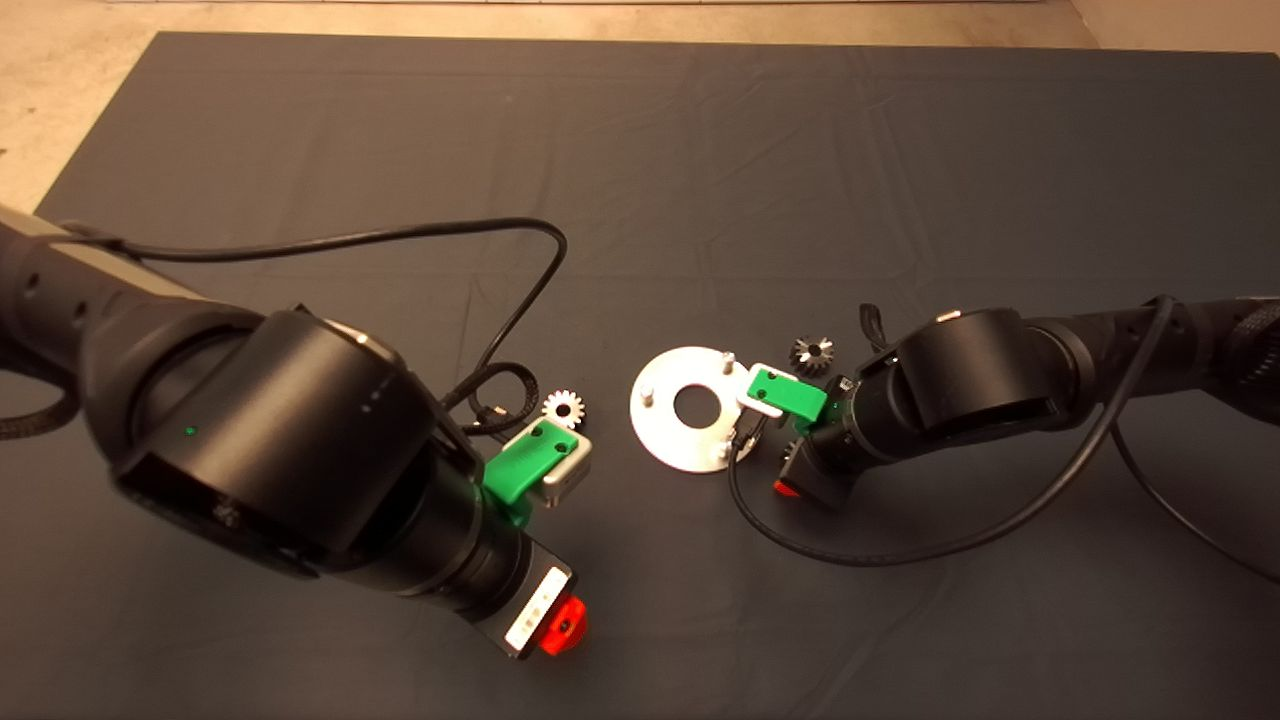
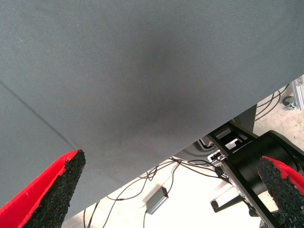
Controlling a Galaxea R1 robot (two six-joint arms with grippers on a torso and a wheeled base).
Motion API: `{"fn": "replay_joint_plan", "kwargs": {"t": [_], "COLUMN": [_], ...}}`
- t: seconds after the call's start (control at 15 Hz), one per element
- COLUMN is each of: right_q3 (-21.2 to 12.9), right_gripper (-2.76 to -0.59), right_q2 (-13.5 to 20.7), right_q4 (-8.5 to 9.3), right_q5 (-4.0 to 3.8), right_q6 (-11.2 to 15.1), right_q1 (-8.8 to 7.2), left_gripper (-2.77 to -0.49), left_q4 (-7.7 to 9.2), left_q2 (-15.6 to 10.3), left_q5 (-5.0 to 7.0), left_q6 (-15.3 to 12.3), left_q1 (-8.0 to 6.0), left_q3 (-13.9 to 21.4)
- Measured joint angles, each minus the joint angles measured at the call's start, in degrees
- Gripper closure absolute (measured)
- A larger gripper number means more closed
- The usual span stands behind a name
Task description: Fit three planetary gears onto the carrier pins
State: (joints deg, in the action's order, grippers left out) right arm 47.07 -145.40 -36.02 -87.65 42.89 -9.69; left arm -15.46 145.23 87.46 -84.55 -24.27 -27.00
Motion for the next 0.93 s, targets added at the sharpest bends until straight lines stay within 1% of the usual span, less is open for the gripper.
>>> {"fn": "replay_joint_plan", "kwargs": {"t": [0.33, 0.73, 0.87, 0.93], "right_q3": [-0.32, -0.72, -1.04, -1.16], "right_gripper": [-1.54, -1.54, -1.54, -1.54], "right_q2": [0.20, 0.57, 1.21, 1.65], "right_q4": [-0.05, -0.09, -0.09, -0.09], "right_q5": [-0.05, -0.02, 0.15, 0.05], "right_q6": [-0.65, -1.37, -1.77, -2.18], "right_q1": [0.00, 0.00, 0.00, 0.02], "left_gripper": [-2.64, -2.64, -2.64, -2.64], "left_q4": [0.00, 0.01, 0.02, 0.00], "left_q2": [-1.27, -1.58, -1.58, -1.60], "left_q5": [0.02, 0.02, 0.02, 0.02], "left_q6": [-0.01, -0.01, -0.01, -0.01], "left_q1": [0.00, -0.01, -0.01, 0.00], "left_q3": [0.02, 0.13, 0.13, 0.13]}}
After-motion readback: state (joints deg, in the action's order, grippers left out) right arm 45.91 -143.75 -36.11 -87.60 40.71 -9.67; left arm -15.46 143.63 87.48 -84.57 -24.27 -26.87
